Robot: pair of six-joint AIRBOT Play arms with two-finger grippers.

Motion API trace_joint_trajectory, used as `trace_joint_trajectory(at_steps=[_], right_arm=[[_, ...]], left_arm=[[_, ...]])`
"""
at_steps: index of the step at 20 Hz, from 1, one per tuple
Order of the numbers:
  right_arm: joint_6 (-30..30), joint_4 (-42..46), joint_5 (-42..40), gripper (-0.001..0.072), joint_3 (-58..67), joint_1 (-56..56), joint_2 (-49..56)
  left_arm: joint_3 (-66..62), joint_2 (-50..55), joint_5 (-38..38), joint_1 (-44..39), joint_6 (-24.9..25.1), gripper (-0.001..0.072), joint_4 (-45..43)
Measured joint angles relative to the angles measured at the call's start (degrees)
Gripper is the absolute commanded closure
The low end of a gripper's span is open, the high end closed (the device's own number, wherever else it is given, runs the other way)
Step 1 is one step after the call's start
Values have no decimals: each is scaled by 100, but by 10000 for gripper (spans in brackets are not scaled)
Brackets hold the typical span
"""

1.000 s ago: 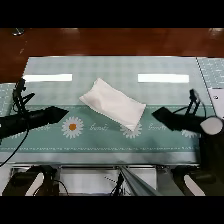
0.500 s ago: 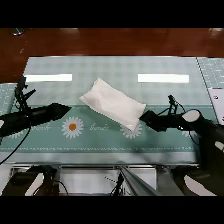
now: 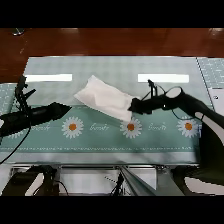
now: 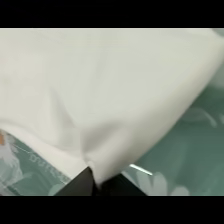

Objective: Fold the shirts.

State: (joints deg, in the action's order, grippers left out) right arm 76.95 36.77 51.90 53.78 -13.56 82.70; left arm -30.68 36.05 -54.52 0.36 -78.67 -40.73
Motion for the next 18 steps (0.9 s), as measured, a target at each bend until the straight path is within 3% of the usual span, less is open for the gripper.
trace_joint_trajectory(at_steps=[10, 18], right_arm=[[1043, 2164, 2588, 687, 4843, 750, 94], [1775, 2815, 4360, 687, 5851, 3067, -669]], left_arm=[[0, 0, 0, 0, 0, 689, 2], [0, 0, -4, 0, 2, 689, 2]])
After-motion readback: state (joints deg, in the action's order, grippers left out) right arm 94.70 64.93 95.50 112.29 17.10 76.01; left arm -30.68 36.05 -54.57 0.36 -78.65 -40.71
